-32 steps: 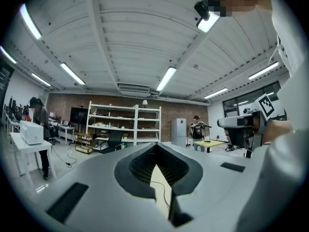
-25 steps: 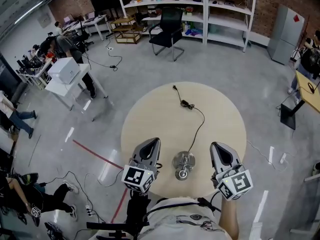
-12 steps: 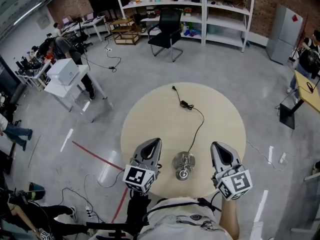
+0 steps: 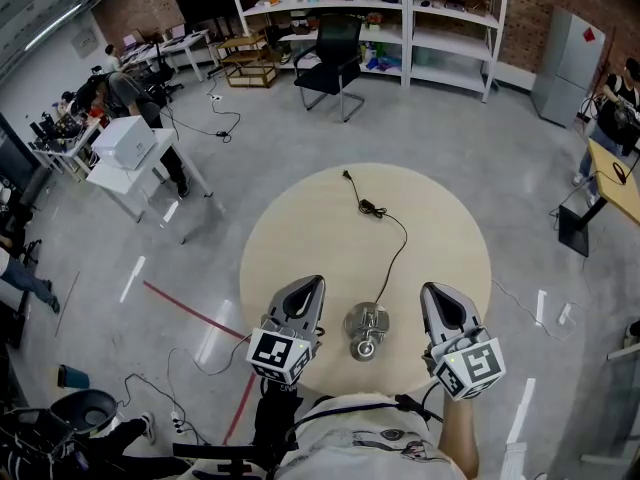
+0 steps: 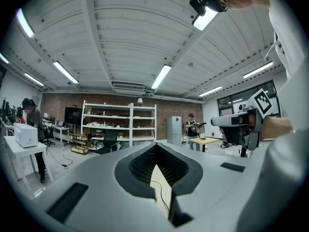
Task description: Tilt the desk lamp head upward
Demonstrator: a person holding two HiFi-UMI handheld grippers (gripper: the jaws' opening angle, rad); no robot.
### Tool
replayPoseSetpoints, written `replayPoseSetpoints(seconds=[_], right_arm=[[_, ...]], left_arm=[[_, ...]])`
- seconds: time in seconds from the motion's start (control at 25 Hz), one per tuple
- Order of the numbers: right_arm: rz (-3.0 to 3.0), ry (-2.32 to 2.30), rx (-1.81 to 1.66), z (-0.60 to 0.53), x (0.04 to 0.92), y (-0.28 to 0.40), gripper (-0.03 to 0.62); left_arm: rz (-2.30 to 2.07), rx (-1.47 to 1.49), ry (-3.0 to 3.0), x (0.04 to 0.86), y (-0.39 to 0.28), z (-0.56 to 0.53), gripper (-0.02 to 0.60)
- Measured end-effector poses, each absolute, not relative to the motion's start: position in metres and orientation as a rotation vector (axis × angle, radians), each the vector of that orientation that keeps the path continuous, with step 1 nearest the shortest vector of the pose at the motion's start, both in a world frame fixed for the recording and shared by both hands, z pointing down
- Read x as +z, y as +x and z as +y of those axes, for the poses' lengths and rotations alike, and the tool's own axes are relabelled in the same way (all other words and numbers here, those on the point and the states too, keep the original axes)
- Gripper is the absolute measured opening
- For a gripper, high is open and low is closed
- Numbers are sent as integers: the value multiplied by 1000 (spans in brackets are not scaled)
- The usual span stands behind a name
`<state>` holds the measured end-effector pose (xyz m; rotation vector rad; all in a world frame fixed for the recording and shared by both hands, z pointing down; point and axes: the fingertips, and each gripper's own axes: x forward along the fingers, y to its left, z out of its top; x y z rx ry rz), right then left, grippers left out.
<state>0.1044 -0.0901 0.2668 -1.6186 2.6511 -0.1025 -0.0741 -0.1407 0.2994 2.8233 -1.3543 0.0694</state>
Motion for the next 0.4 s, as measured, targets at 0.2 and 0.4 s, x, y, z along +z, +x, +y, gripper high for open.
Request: replayPoseSetpoints(seconds=[0.2,0.4], right_arm=[[2649,-1615,-111,-92,269,109,3],[2653,-1610,-111,-93,267,107,3]], left_arm=[[-1345,75,2825,301,-70,-143,3],[-1347,70,2825,300,-71,-145,3]])
